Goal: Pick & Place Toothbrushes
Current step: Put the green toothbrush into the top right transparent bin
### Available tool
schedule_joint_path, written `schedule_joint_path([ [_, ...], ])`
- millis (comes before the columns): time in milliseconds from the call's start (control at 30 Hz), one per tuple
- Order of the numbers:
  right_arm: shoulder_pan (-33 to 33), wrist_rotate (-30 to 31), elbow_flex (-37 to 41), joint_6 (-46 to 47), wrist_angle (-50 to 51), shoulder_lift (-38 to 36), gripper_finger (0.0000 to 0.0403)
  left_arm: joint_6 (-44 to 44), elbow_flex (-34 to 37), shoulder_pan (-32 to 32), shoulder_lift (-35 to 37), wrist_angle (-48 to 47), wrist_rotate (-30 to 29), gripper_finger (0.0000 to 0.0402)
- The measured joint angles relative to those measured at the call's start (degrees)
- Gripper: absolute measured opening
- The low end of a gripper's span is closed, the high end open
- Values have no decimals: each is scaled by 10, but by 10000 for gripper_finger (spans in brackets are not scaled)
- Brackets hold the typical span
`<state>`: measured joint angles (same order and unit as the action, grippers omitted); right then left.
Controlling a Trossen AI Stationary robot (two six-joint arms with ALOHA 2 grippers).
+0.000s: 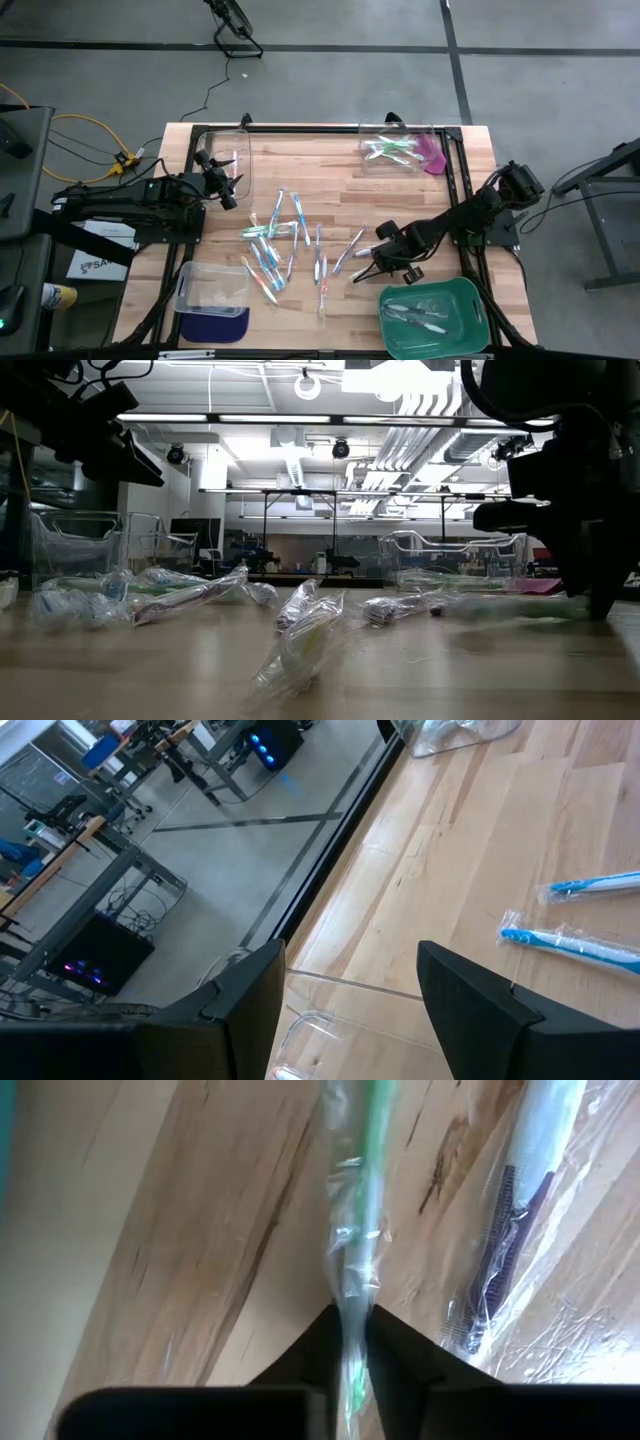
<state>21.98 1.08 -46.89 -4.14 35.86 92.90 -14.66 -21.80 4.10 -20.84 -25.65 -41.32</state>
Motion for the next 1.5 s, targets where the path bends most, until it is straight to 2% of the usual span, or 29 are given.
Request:
schedule_joint_path([
  [67,0,0,0,0,1,0,16,0,0,0,0,0,0,221],
  [333,-1,-16,-5,20,19,0,25,0,0,0,0,0,0,221],
  [433,-3,-30,-15,30,61,0,15,0,0,0,0,0,0,221],
  [833,-31,-29,-68,30,164,0,18,2,0,0,0,0,0,221],
  [1033,-48,-28,-127,66,242,0,18,2,0,0,0,0,0,221],
  [1133,-58,-1,-162,90,294,0,18,2,0,0,0,0,0,221],
  [1333,-79,102,-217,122,409,0,18,2,0,0,0,0,0,221],
  [1500,-114,178,-236,183,494,0,18,2,0,0,0,0,0,221],
])
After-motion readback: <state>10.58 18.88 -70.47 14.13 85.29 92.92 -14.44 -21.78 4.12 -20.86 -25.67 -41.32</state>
